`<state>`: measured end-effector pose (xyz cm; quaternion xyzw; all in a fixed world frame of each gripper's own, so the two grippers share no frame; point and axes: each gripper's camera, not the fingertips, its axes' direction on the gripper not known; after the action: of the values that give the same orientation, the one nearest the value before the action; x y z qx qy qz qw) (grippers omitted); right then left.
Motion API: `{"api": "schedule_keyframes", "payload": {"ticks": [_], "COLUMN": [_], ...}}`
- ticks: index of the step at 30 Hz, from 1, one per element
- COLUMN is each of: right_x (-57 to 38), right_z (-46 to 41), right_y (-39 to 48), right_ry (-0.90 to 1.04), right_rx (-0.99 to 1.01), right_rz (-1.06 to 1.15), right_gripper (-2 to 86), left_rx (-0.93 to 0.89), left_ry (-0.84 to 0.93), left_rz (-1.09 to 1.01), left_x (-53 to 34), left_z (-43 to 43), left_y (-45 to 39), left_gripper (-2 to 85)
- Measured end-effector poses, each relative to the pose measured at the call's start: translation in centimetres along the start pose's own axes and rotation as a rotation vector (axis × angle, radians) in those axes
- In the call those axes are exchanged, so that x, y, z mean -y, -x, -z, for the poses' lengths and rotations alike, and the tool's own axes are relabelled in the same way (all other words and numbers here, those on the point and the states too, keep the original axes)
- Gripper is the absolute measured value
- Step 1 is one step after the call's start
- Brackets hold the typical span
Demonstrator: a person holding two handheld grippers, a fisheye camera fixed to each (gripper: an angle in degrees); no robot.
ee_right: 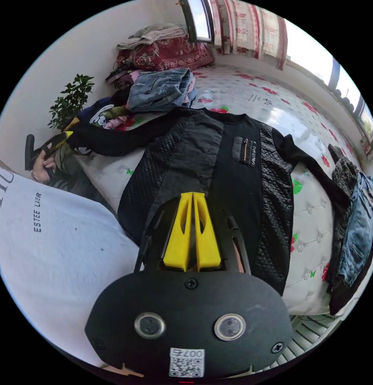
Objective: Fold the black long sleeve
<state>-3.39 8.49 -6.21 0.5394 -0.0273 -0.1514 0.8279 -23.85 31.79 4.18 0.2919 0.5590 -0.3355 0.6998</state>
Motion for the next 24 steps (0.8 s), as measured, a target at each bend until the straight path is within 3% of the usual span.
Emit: {"api": "schedule_keyframes", "payload": {"ticks": [6, 13, 16, 18, 20, 24], "right_x": [-1.3, -5.3, -7.0, -8.0, -9.5, -12.0], "right_z": [1.4, 3.3, 4.0, 4.5, 5.4, 6.0], "right_y": [-1.3, -5.6, -8.9, -11.2, -14.7, -21.4], "right_ry": [-0.068, -0.111, -0.131, -0.161, -0.212, -0.295], "right_rx": [0.008, -0.018, -0.013, 0.005, 0.016, 0.075], "right_rz": [-0.084, -0.196, -0.273, -0.335, -0.445, -0.610], "right_gripper": [-0.3, -0.3, -0.2, 0.0, 0.4, 1.9], "left_rx": [-0.210, -0.394, -0.518, -0.581, -0.555, -0.423], "left_ry": [-0.207, -0.202, -0.111, 0.078, 0.240, 0.358], "left_rz": [-0.103, -0.242, -0.382, -0.530, -0.559, -0.542], "left_x": [8.7, 11.9, 11.8, 10.5, 8.6, 3.4], "left_z": [0.3, -5.0, -9.7, -15.8, -20.5, -25.2], "left_y": [-2.5, -12.4, -20.2, -26.5, -29.0, -28.1], "left_gripper": [-0.4, 0.7, 5.2, 15.2, 17.2, 17.3]}}
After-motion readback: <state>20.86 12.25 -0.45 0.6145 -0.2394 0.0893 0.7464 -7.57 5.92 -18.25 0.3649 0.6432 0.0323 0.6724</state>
